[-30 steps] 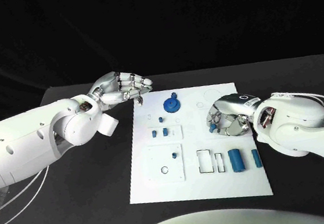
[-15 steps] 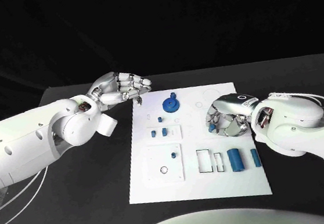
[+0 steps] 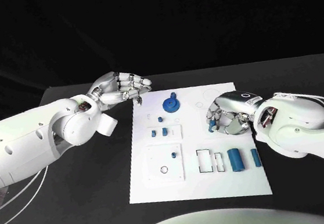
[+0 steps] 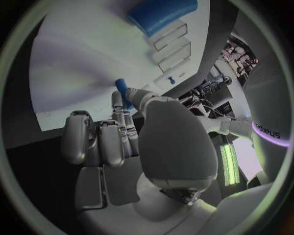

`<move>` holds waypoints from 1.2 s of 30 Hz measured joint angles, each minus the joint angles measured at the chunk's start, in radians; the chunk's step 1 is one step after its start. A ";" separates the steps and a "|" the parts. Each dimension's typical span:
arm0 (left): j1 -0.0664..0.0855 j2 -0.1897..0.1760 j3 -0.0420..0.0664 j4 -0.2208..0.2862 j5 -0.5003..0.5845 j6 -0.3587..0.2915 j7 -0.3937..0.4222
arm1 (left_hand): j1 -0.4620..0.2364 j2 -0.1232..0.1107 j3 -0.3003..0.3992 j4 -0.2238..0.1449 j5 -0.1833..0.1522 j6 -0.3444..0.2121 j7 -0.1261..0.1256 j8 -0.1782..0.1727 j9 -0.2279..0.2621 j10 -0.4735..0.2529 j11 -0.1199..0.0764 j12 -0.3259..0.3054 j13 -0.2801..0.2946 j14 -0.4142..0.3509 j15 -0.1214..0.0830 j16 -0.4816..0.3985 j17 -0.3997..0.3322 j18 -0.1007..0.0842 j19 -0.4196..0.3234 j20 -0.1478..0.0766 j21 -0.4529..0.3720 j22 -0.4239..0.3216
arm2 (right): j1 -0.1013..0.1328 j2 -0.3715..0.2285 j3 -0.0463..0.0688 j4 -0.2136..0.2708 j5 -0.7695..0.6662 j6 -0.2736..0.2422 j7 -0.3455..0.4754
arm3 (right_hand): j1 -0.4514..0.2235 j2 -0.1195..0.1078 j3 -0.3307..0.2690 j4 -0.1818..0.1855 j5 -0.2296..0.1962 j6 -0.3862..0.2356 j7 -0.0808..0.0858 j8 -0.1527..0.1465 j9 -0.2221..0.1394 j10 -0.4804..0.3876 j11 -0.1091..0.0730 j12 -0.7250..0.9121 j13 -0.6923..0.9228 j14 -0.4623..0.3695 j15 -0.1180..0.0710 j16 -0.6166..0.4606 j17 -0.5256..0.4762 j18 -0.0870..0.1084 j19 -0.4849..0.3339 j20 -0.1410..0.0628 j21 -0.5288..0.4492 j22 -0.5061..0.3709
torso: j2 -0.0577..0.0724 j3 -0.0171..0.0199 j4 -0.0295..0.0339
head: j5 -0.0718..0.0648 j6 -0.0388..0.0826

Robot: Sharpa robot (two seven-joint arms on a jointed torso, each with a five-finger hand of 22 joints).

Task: Assemble the parts on the task board

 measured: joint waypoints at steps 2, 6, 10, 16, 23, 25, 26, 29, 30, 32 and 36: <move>0.000 0.000 0.000 -0.001 0.000 0.000 0.000 | 0.000 0.000 0.000 0.000 0.000 0.000 0.000 0.000 0.000 0.000 0.000 0.000 0.000 0.000 0.000 0.000 0.000 0.000 0.000 0.000 0.000 0.000 | 0.003 -0.005 0.000 0.005 0.002 -0.008 0.000 | 0.001 0.005 0.003 -0.003 0.000 -0.002 -0.002 0.000 0.000 0.000 0.000 0.000 0.002 0.000 0.000 0.000 0.000 0.000 0.000 0.000 0.000 0.000 | 0.000 0.0000 -0.0001 | 0.000 0.000; 0.000 0.000 0.000 -0.002 0.000 0.000 0.000 | 0.000 0.000 0.000 0.000 0.000 0.000 0.000 0.000 0.000 0.000 0.000 0.001 0.000 0.000 0.000 0.000 0.000 0.000 0.000 0.000 0.004 0.000 | 0.013 -0.017 0.003 0.018 0.009 -0.025 0.000 | 0.002 0.006 0.004 -0.004 0.000 -0.002 -0.002 0.000 0.000 0.000 0.000 0.000 0.002 0.000 0.000 0.000 -0.001 0.000 0.000 0.000 0.000 0.000 | 0.000 0.0000 -0.0003 | 0.000 0.001; 0.000 0.001 0.000 -0.004 0.000 0.001 -0.001 | 0.000 0.000 0.000 0.000 0.000 0.000 0.000 0.000 0.000 0.000 0.000 0.004 0.000 0.000 0.000 0.000 0.000 0.000 0.000 0.000 0.004 0.000 | 0.023 -0.029 0.005 0.036 0.023 -0.037 0.000 | 0.002 0.006 0.007 -0.007 0.000 -0.003 -0.003 0.000 0.000 0.000 0.000 0.000 0.002 0.000 0.000 0.000 -0.001 0.000 0.000 0.000 0.000 0.000 | 0.000 0.0000 -0.0004 | -0.001 0.001; 0.000 0.003 0.000 -0.007 0.000 0.002 -0.001 | 0.000 0.000 0.000 0.000 0.000 0.000 0.000 0.000 0.000 0.000 0.000 0.004 0.000 0.000 0.000 0.000 0.000 0.000 0.000 0.000 0.004 0.000 | 0.038 -0.044 0.008 0.091 0.048 -0.055 0.001 | 0.002 0.006 0.010 -0.004 0.000 -0.005 -0.005 0.000 0.000 0.004 -0.003 -0.004 0.002 0.000 0.000 0.000 -0.003 0.000 0.000 0.000 0.000 0.000 | -0.001 0.0003 -0.0009 | -0.002 0.002; 0.000 0.009 0.000 -0.010 0.000 0.003 -0.001 | 0.000 0.000 0.000 0.000 0.000 0.000 0.000 0.000 0.000 0.000 0.000 0.004 0.000 0.000 0.000 0.000 0.000 0.000 0.000 0.000 0.004 0.000 | 0.045 -0.012 0.009 0.126 0.069 -0.068 0.003 | -0.013 0.002 0.010 -0.004 0.000 -0.006 -0.006 0.000 0.000 0.004 -0.003 -0.004 0.002 0.000 0.000 0.000 -0.003 0.000 0.000 0.000 0.000 0.000 | -0.001 0.0001 -0.0008 | 0.000 0.001; 0.000 0.010 0.000 -0.011 -0.001 0.004 -0.001 | 0.000 0.000 0.000 0.000 0.000 0.000 0.000 0.000 0.000 0.000 0.000 0.004 0.000 0.000 0.000 0.000 0.000 0.000 0.000 0.000 0.004 0.000 | 0.044 0.009 0.009 0.127 0.071 -0.070 0.004 | -0.013 0.002 0.010 -0.004 0.000 -0.007 -0.007 0.000 0.000 0.004 -0.003 -0.004 0.002 0.000 0.000 0.000 -0.003 0.000 0.000 0.000 0.000 0.000 | -0.001 0.0001 -0.0006 | 0.002 0.000; 0.000 0.011 0.000 -0.012 -0.001 0.004 -0.001 | 0.000 0.000 0.000 0.000 0.000 0.000 0.000 0.000 0.000 0.000 0.000 0.004 0.000 0.000 0.000 0.000 0.000 0.000 0.000 0.000 0.004 0.000 | 0.042 0.024 0.010 0.128 0.071 -0.072 0.005 | -0.013 0.002 0.010 -0.004 0.000 -0.007 -0.007 0.000 0.000 0.004 -0.003 -0.004 0.002 0.000 0.000 0.000 -0.003 0.000 0.000 0.000 0.000 0.000 | -0.001 0.0000 -0.0004 | 0.003 -0.001; 0.000 0.014 0.000 -0.014 -0.001 0.005 -0.001 | 0.000 0.000 0.000 0.000 0.000 0.000 0.000 0.000 0.000 0.000 0.000 0.004 0.000 0.000 0.000 0.000 0.000 0.000 0.000 0.000 0.004 0.000 | 0.026 0.064 0.009 0.126 0.071 -0.074 0.009 | -0.013 0.002 0.010 -0.004 0.000 -0.007 -0.007 0.000 0.000 0.004 -0.003 -0.004 0.002 0.000 0.000 0.000 -0.005 0.000 0.000 0.000 0.000 0.000 | -0.001 -0.0001 -0.0002 | 0.006 -0.003; 0.000 0.015 0.000 -0.015 -0.001 0.005 -0.001 | 0.000 0.000 0.000 0.000 0.000 0.000 0.000 0.000 0.000 0.000 0.000 0.004 0.000 0.000 0.000 0.000 0.000 0.000 0.000 0.000 0.004 0.000 | 0.020 0.076 0.009 0.124 0.070 -0.074 0.010 | -0.013 0.002 0.010 -0.004 0.000 -0.007 -0.007 0.000 0.000 0.004 -0.003 -0.004 0.002 0.000 0.000 0.000 -0.005 0.000 0.000 0.000 0.000 0.000 | -0.001 -0.0005 -0.0001 | 0.007 -0.003; 0.000 0.017 0.000 -0.016 -0.001 0.005 -0.001 | 0.000 0.000 0.005 -0.005 0.000 0.000 0.000 0.004 0.001 -0.007 0.000 0.004 0.000 0.000 0.000 0.000 0.000 0.000 0.000 0.000 0.004 0.001 | 0.007 0.101 0.008 0.119 0.068 -0.075 0.012 | -0.013 0.002 0.010 -0.004 0.000 -0.007 -0.007 0.000 0.000 0.004 -0.003 -0.009 0.002 0.000 0.000 0.000 -0.005 0.000 0.000 0.000 0.000 0.000 | -0.001 -0.0009 0.0003 | 0.010 -0.003; 0.000 0.022 0.000 -0.018 -0.001 0.006 0.000 | 0.000 0.000 0.005 -0.005 0.000 0.000 0.000 0.004 0.001 -0.007 0.000 0.003 0.000 0.000 0.000 0.000 0.000 0.000 0.000 0.000 0.004 0.001 | -0.026 0.148 0.007 0.105 0.064 -0.075 0.019 | -0.013 0.002 0.011 -0.006 -0.001 -0.009 -0.009 0.000 0.000 0.004 -0.003 -0.010 0.002 0.000 0.000 0.000 -0.007 0.000 0.000 0.000 -0.001 0.000 | 0.000 -0.0013 0.0014 | 0.014 -0.003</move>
